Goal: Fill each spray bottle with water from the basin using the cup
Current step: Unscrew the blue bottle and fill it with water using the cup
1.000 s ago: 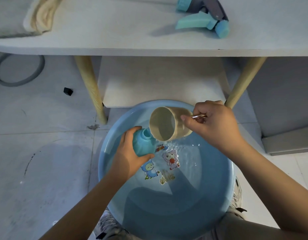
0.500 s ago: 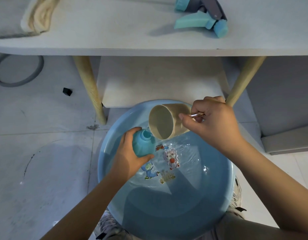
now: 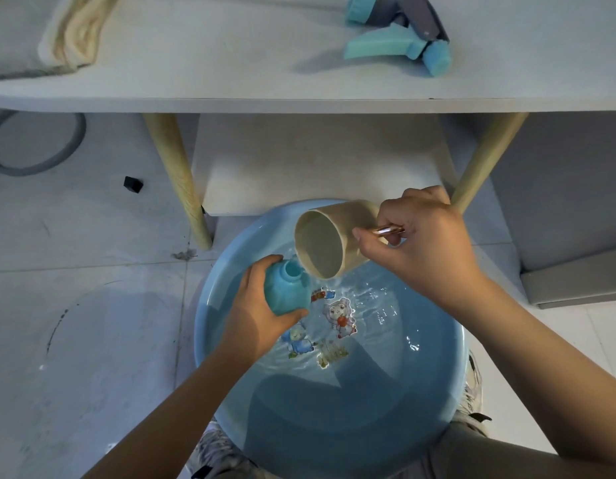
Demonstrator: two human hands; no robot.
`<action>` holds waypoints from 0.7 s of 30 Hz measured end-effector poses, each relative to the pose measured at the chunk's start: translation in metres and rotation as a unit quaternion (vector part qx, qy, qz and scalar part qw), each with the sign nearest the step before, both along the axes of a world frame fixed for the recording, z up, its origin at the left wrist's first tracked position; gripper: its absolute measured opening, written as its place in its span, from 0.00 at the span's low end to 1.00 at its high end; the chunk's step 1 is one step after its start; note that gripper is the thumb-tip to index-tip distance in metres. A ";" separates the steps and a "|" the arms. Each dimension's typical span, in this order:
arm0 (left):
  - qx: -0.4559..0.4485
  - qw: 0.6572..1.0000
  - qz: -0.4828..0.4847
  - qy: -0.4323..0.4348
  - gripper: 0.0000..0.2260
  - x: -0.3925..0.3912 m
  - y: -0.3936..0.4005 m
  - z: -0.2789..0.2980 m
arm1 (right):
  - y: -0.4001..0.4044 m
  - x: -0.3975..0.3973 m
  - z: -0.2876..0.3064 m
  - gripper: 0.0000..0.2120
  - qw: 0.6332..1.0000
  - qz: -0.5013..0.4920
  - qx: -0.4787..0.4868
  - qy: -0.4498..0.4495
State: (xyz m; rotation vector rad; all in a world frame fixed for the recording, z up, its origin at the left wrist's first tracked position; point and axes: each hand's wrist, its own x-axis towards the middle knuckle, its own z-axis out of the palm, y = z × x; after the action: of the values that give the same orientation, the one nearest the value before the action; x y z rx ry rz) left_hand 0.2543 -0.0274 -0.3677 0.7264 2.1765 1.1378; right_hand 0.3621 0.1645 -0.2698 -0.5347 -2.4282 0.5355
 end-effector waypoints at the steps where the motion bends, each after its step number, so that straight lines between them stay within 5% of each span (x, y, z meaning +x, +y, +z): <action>1: 0.000 1.000 0.000 0.000 0.37 0.000 0.000 -0.001 | 0.000 0.000 0.000 0.18 1.000 0.000 0.003 0.003; 21: 0.001 1.000 -0.001 -0.002 0.36 0.002 -0.001 0.001 | 0.000 -0.004 -0.001 0.17 0.994 0.044 0.097 0.016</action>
State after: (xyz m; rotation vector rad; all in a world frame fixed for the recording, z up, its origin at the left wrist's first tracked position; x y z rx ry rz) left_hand 0.2560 -0.0279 -0.3670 0.7265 2.1719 1.1385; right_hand 0.3585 0.1646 -0.2706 -0.3370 -2.4472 0.3370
